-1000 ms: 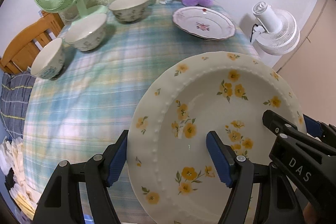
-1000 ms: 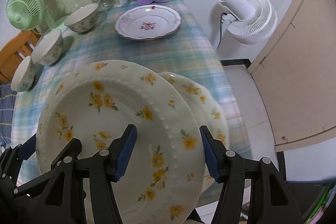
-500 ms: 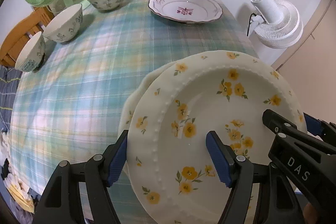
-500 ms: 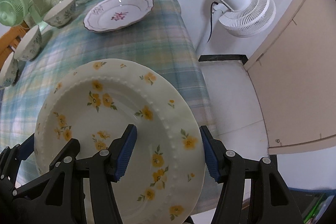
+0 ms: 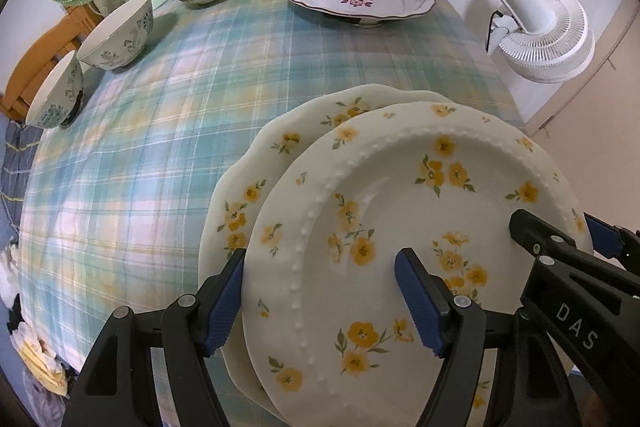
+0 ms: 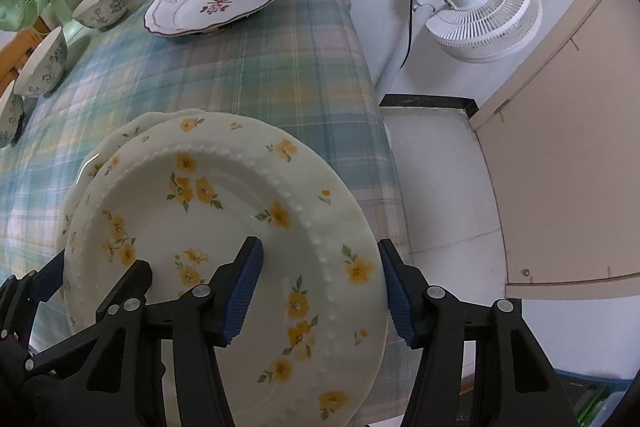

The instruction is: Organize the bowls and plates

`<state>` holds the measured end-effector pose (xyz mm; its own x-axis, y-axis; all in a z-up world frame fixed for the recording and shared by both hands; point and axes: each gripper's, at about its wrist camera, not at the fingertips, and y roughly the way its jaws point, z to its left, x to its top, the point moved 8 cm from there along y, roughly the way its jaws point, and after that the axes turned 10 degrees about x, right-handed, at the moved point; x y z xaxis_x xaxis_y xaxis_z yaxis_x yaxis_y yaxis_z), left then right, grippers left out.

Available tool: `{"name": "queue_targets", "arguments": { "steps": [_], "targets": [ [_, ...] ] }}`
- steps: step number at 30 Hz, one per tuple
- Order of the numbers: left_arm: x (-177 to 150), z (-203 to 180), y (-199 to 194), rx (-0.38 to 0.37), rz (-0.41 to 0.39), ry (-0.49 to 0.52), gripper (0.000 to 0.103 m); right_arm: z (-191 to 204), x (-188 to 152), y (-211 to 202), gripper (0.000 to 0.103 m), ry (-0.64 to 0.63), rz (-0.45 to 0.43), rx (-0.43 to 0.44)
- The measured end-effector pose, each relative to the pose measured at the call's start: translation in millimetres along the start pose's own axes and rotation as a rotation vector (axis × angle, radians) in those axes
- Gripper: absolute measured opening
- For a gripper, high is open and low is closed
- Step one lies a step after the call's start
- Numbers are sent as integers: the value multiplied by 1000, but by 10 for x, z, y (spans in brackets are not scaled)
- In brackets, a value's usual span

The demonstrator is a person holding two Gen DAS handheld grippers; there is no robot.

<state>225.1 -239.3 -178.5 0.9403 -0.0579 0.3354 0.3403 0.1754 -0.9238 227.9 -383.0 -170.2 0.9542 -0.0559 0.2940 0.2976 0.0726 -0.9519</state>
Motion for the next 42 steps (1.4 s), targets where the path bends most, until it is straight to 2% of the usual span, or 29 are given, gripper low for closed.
{"name": "queue_targets", "arguments": {
  "steps": [11,15,20,24,27,33,42],
  "targets": [
    [15,-5,22,7,-2,12,77,3,4,54,60,16,2,12],
    [-4,-40,-10,70,-24,81,77,34,-16,31,60,-13,0,17],
    [-9,50,-61,55,-23,56,79,25,-47,-63,60,-18,-8,6],
    [-19,127,-103,31,-17,30,80,29,-53,-137,47,-36,-13,-4],
    [-12,118,-113,12,-14,23,80,59,-44,-105,47,-57,-5,-33],
    [-3,140,-63,4,6,-9,80,96,-1,-41,47,-63,2,-33],
    [29,232,-37,33,7,-44,80,190,92,45,47,-84,3,-8]
  ]
}}
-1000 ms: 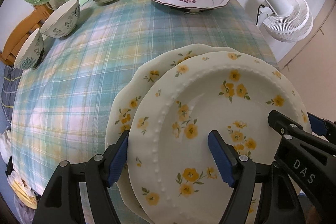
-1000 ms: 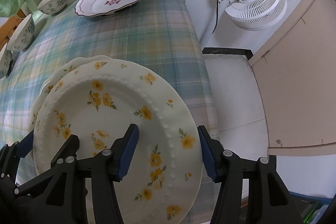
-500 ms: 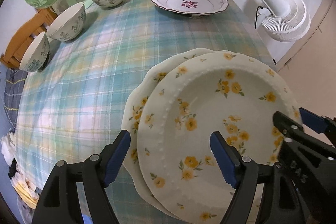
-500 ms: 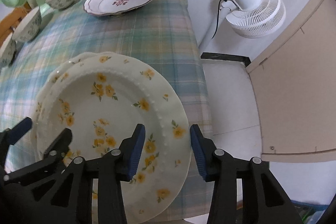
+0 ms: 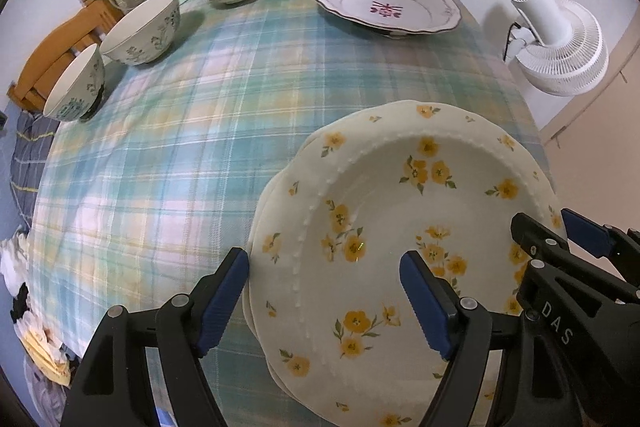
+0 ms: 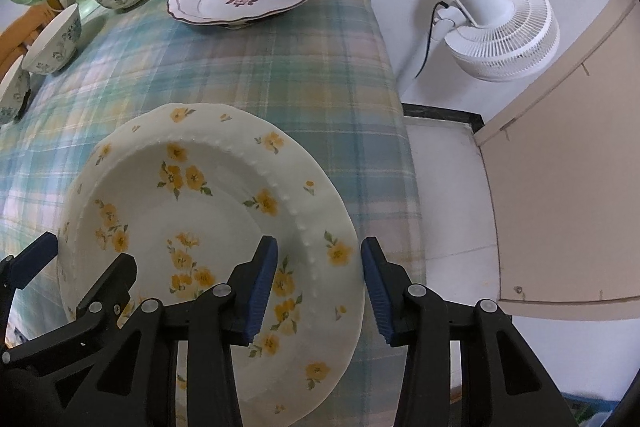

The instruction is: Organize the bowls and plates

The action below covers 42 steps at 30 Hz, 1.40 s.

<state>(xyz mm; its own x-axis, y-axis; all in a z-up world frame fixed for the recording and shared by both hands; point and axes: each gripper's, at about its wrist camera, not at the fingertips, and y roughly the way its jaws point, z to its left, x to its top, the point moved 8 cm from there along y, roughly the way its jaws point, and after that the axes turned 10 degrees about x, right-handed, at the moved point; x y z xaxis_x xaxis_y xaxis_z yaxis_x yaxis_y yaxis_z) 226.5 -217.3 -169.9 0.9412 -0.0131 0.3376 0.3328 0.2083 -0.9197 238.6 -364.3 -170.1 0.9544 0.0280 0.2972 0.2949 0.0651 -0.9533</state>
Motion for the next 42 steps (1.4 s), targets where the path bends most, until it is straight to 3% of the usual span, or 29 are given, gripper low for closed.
{"name": "queue_targets", "arguments": {
  "steps": [9,16,20,27,36,42],
  "targets": [
    [-35,-15,-30,25,-3,-16,80,10,-2,0,47,-28,-1,24],
    [-119,-30,-159,-18,-6,15,83,50,-9,-207,47,-12,-40,77],
    [-77,28,-309,-46,-50,30,85,213,-30,-342,54,-15,-63,83],
    [11,239,-535,-75,-123,42,86,535,-34,-661,75,-12,-139,106],
    [328,407,-792,-129,-221,25,85,686,156,-1014,84,58,-255,82],
    [659,401,-863,-89,-254,-5,85,652,477,-1129,84,72,-294,86]
  ]
}}
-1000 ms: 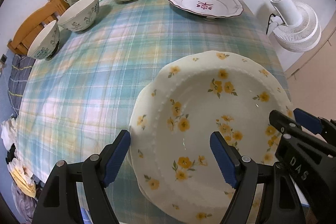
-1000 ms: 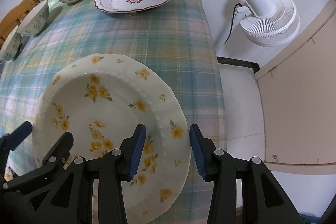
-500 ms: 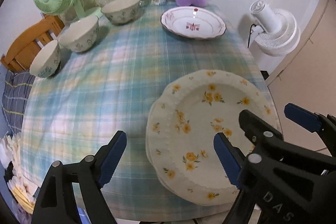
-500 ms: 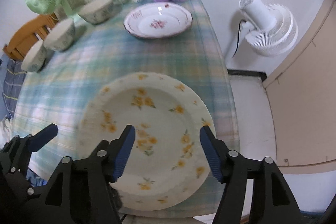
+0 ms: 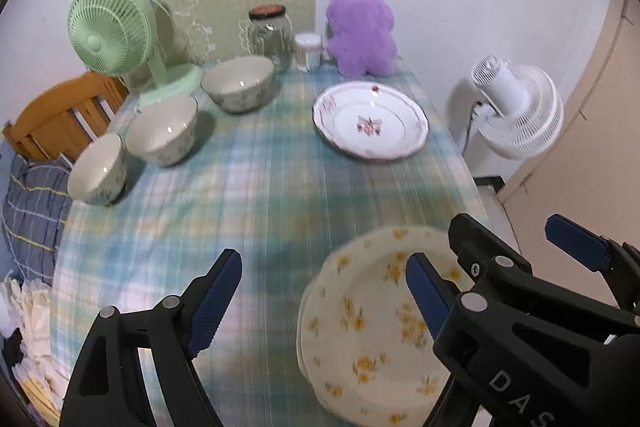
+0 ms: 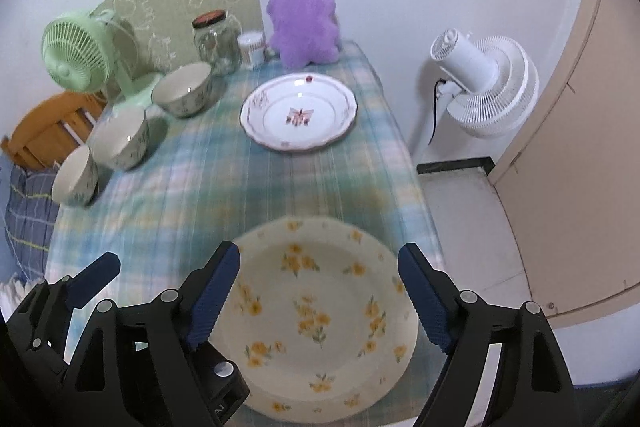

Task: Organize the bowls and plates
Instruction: 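Move both tools toward the white plate with red trim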

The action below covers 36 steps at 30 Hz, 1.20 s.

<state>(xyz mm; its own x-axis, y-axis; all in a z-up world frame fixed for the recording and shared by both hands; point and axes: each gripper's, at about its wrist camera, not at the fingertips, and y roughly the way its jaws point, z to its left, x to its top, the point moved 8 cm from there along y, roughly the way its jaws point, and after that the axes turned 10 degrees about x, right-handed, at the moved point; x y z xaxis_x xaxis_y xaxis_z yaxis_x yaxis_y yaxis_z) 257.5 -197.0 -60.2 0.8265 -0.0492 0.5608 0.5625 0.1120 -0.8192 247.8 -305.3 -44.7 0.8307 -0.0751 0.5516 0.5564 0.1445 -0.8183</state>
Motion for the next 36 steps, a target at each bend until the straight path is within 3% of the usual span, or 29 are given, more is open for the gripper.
{"name": "queue_targets", "arguments": {
  "steps": [13,24,27,36],
  "targets": [
    [668,-233,429,62,-10,-50,84,-210,785,459,84,-64,-13,45],
    [1146,-411,1082,127,3,-96,82,-427,1333,1170,84,-81,1,83],
    [1247,-491,1276,119,16,-85,73,-466,1449,1350,84,-85,-5,86],
    [1428,-592,1802,166,60,-78,69,-613,1655,1918,84,-62,27,81]
  ]
}}
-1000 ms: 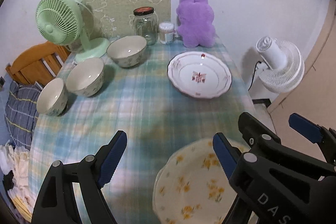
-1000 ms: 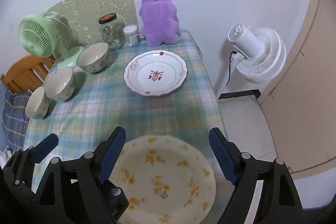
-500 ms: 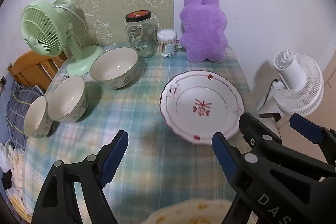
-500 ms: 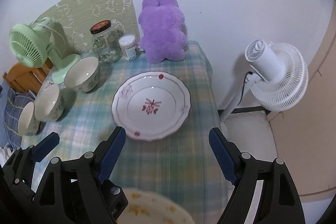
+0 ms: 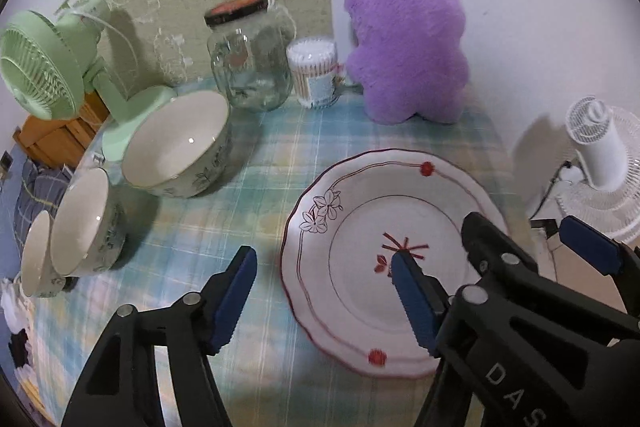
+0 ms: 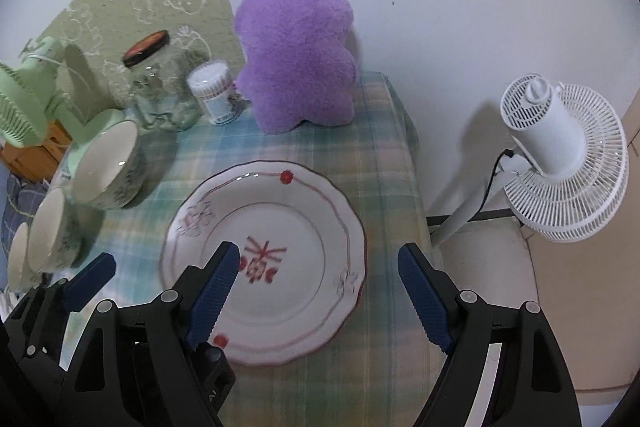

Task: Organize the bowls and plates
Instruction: 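Move both tools toward the white plate with red trim, then grasp the rim of the red-trimmed white plate with both tools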

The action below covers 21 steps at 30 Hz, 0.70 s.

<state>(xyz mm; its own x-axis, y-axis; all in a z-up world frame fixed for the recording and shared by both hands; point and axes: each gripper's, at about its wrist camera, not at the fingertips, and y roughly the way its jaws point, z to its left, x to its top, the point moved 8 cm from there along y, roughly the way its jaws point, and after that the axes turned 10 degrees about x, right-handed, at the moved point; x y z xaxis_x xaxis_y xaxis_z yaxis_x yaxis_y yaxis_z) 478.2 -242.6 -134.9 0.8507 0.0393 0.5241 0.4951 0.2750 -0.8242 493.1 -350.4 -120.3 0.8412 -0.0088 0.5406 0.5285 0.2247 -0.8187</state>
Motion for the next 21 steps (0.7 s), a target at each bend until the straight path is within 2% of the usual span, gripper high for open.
{"name": "queue_targets", "arguments": {
  "steps": [2,7,13,21],
  "targets": [
    [30,-49,127,1,22,6,64,-56,43,157,84,10,11,6],
    [67,-143,387,2,61,20,61,-181,82,434,82,26,43,-13],
    [137,-192,437,63,23,53,60,-262,75,641,78,36,73,6],
    [203,-77,490,68,52,23,60,-215,112,695,74,36,76,22]
  ]
}}
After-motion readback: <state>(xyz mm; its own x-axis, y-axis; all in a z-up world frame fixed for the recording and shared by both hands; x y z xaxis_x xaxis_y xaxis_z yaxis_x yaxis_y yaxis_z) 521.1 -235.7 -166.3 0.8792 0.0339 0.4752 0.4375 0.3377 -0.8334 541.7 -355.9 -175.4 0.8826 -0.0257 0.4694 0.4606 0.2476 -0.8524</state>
